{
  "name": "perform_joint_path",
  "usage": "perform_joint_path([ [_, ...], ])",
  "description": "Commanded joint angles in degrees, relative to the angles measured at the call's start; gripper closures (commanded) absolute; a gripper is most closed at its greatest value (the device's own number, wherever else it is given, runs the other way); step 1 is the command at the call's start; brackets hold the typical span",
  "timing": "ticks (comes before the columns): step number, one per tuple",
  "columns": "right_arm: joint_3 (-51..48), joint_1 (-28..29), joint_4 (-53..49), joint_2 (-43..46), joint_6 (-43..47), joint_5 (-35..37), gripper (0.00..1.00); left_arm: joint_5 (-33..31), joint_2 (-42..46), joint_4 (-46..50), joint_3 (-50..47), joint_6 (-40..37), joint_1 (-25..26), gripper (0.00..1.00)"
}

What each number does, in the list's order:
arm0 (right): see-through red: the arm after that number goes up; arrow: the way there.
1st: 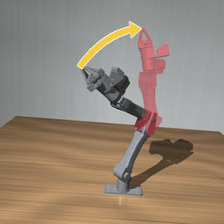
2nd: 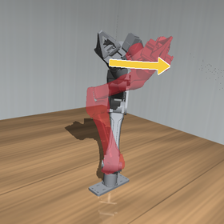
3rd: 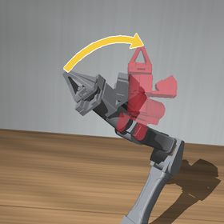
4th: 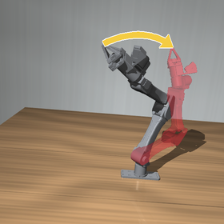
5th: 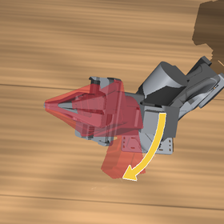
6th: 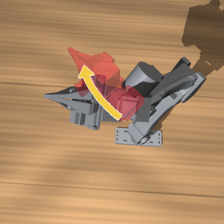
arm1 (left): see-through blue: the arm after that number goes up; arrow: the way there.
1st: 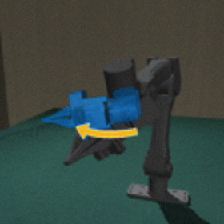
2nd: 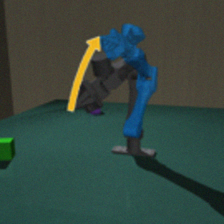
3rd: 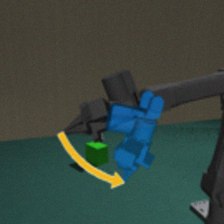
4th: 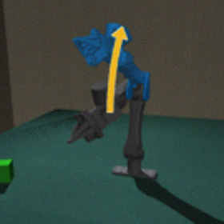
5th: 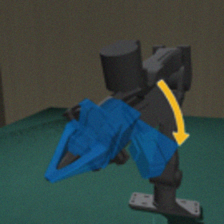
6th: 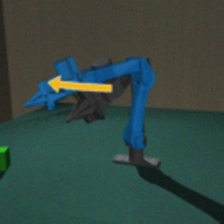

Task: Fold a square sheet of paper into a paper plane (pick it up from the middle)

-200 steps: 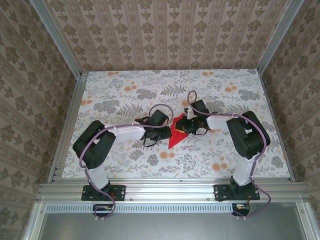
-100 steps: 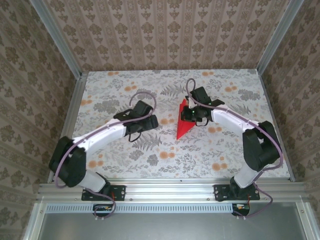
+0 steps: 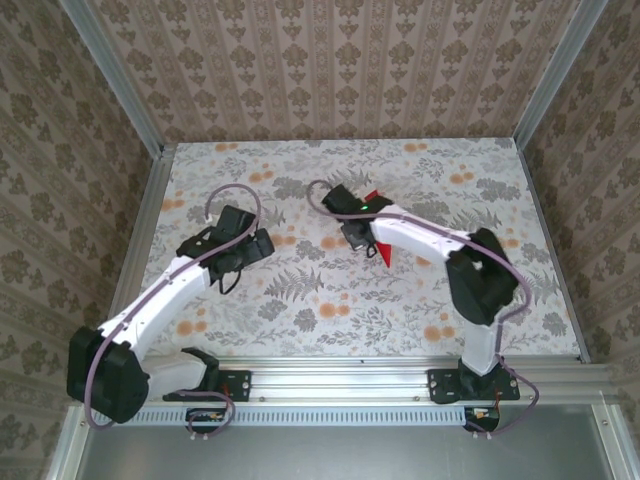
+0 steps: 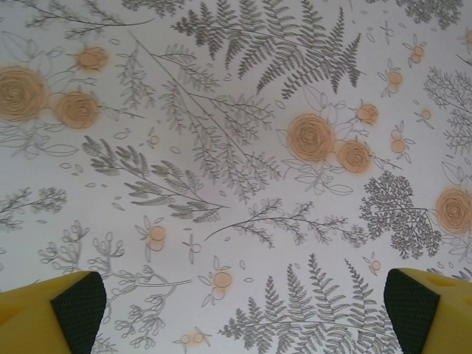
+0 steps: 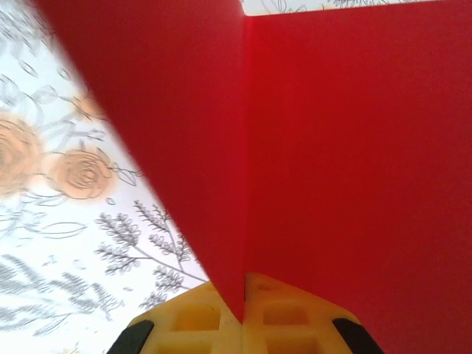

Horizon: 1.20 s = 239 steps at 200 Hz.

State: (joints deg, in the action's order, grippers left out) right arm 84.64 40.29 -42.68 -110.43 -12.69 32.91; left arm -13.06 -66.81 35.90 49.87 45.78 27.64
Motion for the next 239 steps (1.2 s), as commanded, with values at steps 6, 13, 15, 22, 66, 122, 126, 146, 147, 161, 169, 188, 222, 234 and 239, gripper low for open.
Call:
perform_joint_path([
  [6, 4.6, 4.3, -6.8, -8.1, 2.1, 16.4, 0.94, 1.3, 3.6, 3.0, -1.2, -0.3, -2.9, 0.0],
  [13, 5.6, 5.4, -7.2, -9.9, 1.8, 16.9, 0.94, 1.4, 4.2, 3.4, -1.3, -0.2, -3.6, 0.0],
  [15, 5.8, 5.7, -7.3, -10.5, 1.7, 16.9, 0.94, 1.4, 4.4, 3.6, -1.4, -0.2, -3.7, 0.0],
  [22, 6.5, 6.7, -7.3, -12.0, 1.4, 16.9, 0.93, 1.6, 4.9, 3.8, -1.4, -0.3, -4.3, 0.0],
  [66, 7.8, 11.3, -8.6, -17.2, -1.3, 14.1, 0.86, 3.9, 6.7, 4.4, -2.0, -1.0, -7.0, 0.0],
  [122, 4.6, 14.3, -6.4, -8.0, -1.1, -2.9, 0.62, 5.8, 6.6, 3.7, -2.3, -1.2, -8.7, 0.0],
  [126, 4.1, 14.6, -6.1, -6.9, -1.1, -4.9, 0.61, 6.1, 6.6, 3.7, -2.3, -1.2, -8.8, 0.0],
  [146, 1.0, 15.4, -4.3, -0.8, -1.5, -10.5, 0.56, 6.8, 6.3, 3.4, -2.3, -1.7, -9.3, 0.0],
  [147, 1.0, 15.4, -4.3, -0.5, -1.6, -10.7, 0.56, 6.9, 6.3, 3.4, -2.3, -1.7, -9.3, 0.0],
  [161, -0.9, 15.4, -3.6, 3.3, -2.1, -13.4, 0.53, 7.4, 6.1, 3.2, -2.2, -1.9, -9.8, 0.0],
  [169, -2.0, 15.4, -3.0, 5.7, -2.1, -14.5, 0.5, 7.7, 6.0, 3.0, -2.2, -2.1, -9.9, 0.0],
  [188, -5.3, 15.3, -0.5, 11.0, -1.6, -14.6, 0.38, 8.6, 5.6, 2.4, -2.1, -2.3, -10.1, 0.0],
  [222, -15.0, 14.9, 8.2, 17.1, 7.2, -9.1, 0.0, 10.1, 4.7, 1.3, -2.3, -2.6, -10.4, 0.0],
  [234, -17.6, 14.2, 10.6, 17.5, 10.3, -6.3, 0.0, 10.5, 4.4, 1.0, -2.4, -2.8, -10.4, 0.0],
  [239, -18.6, 14.0, 11.3, 17.5, 11.9, -5.8, 0.0, 10.6, 4.3, 1.0, -2.4, -2.9, -10.4, 0.0],
])
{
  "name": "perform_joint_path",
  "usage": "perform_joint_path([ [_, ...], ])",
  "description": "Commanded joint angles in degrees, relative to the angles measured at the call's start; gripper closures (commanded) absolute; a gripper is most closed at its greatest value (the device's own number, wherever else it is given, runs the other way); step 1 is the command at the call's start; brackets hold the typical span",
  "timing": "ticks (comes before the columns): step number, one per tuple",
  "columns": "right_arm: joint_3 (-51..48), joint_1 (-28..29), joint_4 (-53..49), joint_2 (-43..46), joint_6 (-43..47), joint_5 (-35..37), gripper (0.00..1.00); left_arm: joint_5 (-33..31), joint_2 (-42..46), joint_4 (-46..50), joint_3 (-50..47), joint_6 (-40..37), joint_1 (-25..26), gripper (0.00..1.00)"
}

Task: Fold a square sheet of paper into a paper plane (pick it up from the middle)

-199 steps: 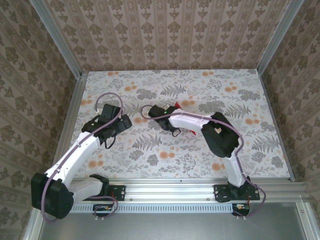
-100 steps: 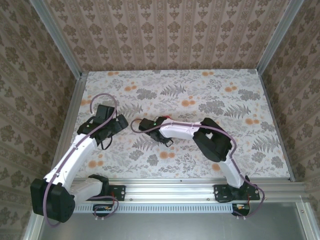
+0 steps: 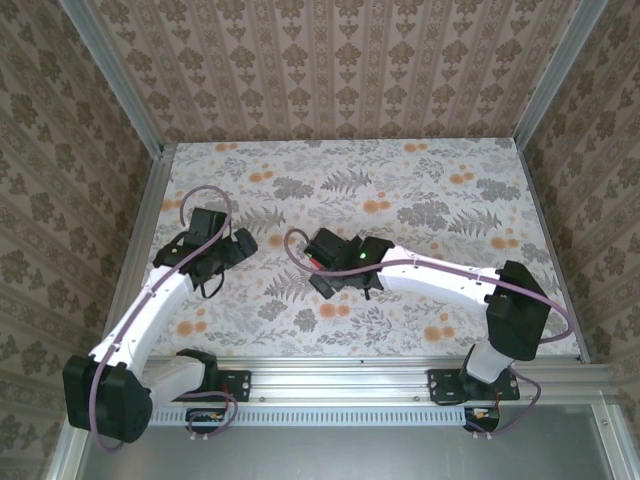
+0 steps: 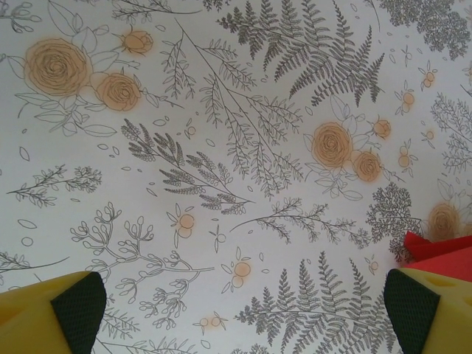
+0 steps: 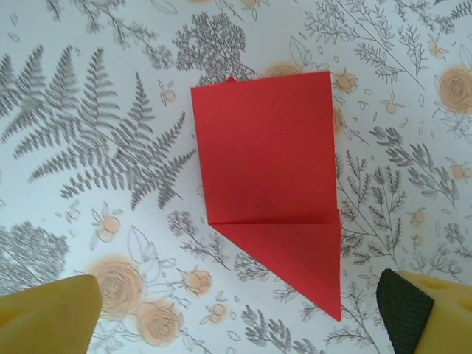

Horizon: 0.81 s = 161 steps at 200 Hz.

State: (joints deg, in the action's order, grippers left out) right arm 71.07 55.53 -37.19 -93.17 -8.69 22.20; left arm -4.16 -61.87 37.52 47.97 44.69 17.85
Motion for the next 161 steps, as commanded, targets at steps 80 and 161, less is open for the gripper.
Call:
perform_joint_path([
  [80, -4.1, -12.4, 4.8, -6.1, 10.3, -5.0, 0.24, 10.8, -1.2, -8.5, -4.0, -2.9, -0.3, 0.0],
  [161, -2.7, -19.6, 6.1, -12.5, 6.5, -16.9, 0.43, 17.9, -6.8, -22.5, -8.8, 0.2, 7.0, 0.0],
])
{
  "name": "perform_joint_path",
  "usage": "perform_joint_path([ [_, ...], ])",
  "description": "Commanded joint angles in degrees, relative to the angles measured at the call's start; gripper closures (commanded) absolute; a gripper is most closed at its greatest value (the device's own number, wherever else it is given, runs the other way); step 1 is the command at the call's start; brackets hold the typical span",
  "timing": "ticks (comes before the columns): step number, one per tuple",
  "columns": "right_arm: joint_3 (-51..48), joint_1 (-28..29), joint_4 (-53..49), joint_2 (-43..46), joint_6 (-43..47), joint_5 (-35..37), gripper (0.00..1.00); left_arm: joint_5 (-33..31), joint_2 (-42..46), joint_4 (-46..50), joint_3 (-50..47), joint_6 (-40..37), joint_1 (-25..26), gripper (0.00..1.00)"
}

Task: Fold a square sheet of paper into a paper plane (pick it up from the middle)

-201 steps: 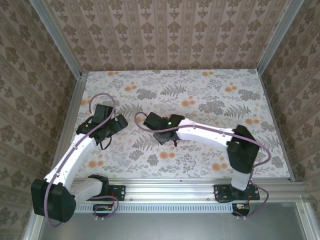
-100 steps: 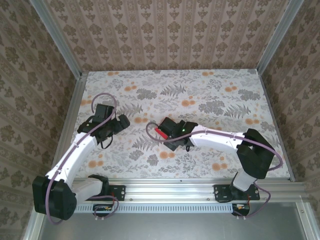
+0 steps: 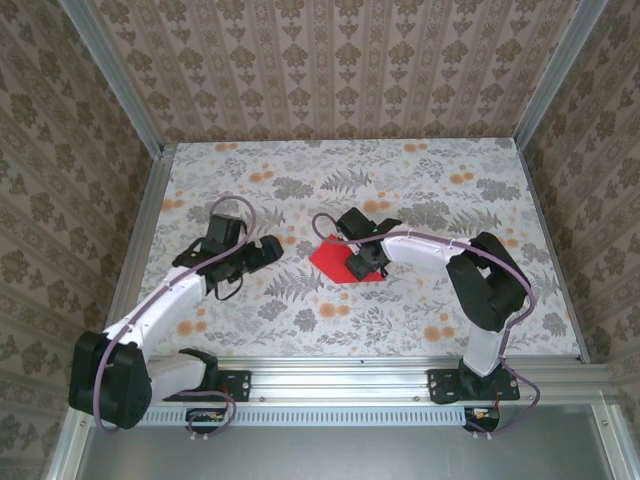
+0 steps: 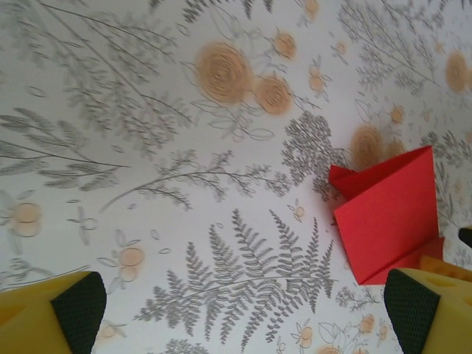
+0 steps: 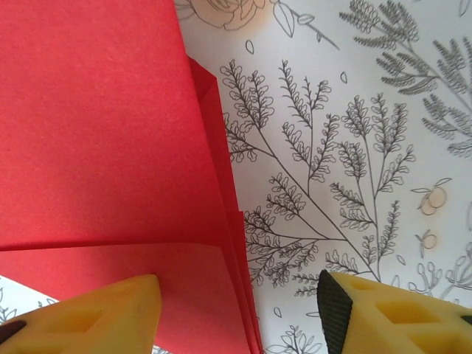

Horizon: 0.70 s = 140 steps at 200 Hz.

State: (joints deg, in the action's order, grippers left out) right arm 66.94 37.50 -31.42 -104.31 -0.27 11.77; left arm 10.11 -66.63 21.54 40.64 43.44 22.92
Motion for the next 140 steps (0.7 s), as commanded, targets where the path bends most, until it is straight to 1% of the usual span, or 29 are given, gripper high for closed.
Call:
perform_joint_path([
  [1, 1.4, -1.7, 0.3, -1.3, -2.0, -6.7, 0.44, 3.7, -2.0, -6.7, -1.5, 1.5, 2.0, 0.0],
  [21, 0.8, -3.7, 1.1, -2.1, -3.6, -13.0, 0.52, 4.7, -4.2, -9.7, -2.3, 2.7, 2.9, 0.0],
  [25, 0.6, -4.0, 2.0, -2.1, -4.0, -14.1, 0.53, 4.9, -4.6, -10.2, -2.4, 2.9, 4.6, 0.0],
  [61, -0.7, -7.6, 4.2, -2.3, -6.5, -23.2, 0.59, 6.1, -7.3, -14.5, -3.8, 4.9, 7.2, 0.01],
  [86, -1.0, -9.6, 4.8, -2.4, -8.2, -30.0, 0.6, 6.7, -8.9, -17.3, -4.9, 6.2, 8.7, 0.01],
  [115, -0.4, -10.3, 4.6, -3.7, -10.1, -34.9, 0.64, 7.6, -11.5, -22.9, -6.0, 8.3, 11.0, 0.05],
  [140, 0.0, -11.1, 4.8, -5.0, -11.9, -35.1, 0.68, 7.7, -14.5, -25.9, -5.8, 9.2, 12.9, 0.12],
])
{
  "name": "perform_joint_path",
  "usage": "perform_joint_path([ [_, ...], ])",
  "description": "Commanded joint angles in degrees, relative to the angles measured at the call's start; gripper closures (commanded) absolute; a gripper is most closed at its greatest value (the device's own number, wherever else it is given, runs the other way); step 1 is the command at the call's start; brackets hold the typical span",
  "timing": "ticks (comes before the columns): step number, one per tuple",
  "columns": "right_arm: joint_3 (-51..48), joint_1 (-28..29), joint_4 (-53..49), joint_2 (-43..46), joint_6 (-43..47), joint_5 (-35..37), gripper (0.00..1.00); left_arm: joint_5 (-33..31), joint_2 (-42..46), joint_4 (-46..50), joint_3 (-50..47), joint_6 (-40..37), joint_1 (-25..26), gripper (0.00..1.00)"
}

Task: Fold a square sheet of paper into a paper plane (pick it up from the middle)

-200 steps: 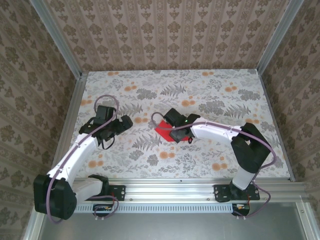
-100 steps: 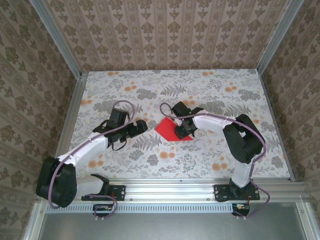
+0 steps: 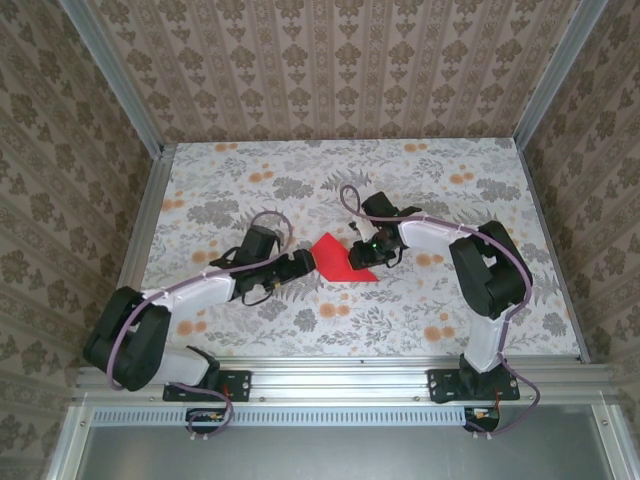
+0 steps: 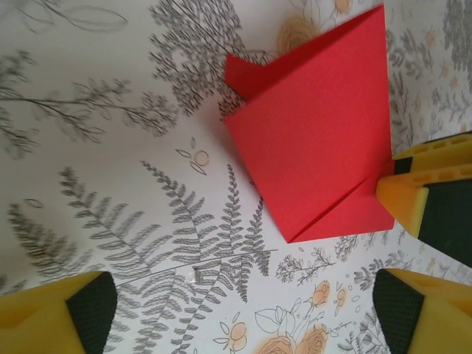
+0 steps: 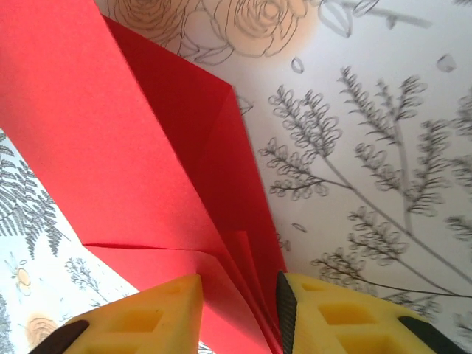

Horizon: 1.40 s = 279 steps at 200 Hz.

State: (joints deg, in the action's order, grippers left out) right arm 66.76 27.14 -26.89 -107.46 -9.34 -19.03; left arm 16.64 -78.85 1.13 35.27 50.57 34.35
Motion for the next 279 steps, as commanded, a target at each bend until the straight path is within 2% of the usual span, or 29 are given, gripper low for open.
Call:
perform_joint_path([
  [1, 0.1, -0.7, 0.3, -1.8, -2.8, -4.4, 0.68, 1.2, -2.4, -5.7, -0.4, 2.1, 1.6, 0.13],
  [65, -0.4, -3.3, 2.9, -3.3, -8.2, -9.7, 0.73, 0.5, -9.5, -11.4, 1.3, 4.5, 4.3, 0.25],
  [153, 0.6, -5.0, 0.4, -7.6, -11.8, -8.0, 0.83, 0.2, -16.4, -15.9, 4.6, 8.0, 6.2, 0.37],
  [185, 0.3, -5.1, 0.6, -7.5, -11.8, -8.4, 0.83, 0.8, -18.6, -17.7, 5.5, 9.2, 6.6, 0.44],
  [227, 0.0, -5.1, 1.4, -6.8, -11.4, -10.2, 0.81, 0.7, -20.1, -18.3, 7.1, 10.0, 6.7, 0.59],
  [279, -2.4, -5.0, 6.3, -0.5, -11.7, -13.4, 0.69, -1.2, -19.7, -20.7, 5.8, 12.9, 6.7, 0.76],
])
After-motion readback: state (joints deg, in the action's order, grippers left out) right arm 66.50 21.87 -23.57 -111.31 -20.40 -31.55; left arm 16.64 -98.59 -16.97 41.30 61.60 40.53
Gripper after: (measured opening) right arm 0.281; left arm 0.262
